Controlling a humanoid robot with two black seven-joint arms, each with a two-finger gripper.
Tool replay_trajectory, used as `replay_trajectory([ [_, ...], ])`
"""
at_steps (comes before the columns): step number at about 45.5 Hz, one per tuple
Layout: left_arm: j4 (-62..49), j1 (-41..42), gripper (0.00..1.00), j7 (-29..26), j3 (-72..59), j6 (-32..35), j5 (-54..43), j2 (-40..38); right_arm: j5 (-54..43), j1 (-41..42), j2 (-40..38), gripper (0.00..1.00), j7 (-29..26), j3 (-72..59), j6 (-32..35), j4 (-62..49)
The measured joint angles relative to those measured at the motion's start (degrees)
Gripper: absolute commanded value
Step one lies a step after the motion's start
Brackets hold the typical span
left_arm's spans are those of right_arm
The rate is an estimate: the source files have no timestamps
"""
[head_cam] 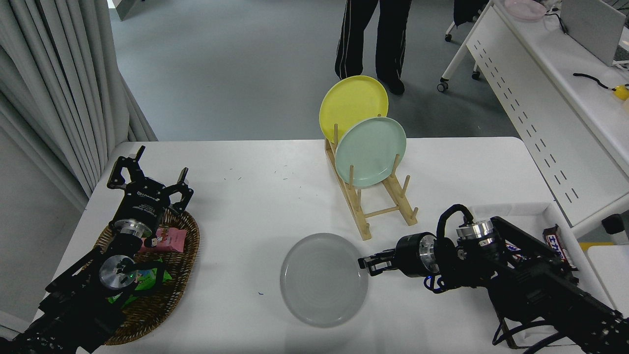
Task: Place the plate on the table
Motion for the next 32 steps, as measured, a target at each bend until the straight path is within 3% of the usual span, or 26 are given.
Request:
replay_trajectory([
  [32, 0.00, 0.00, 1.00, 0.00, 0.00, 0.00, 0.00, 0.00, -0.22, -0.15, 1.05, 0.00, -0.07, -0.52, 0.00, -0.65],
])
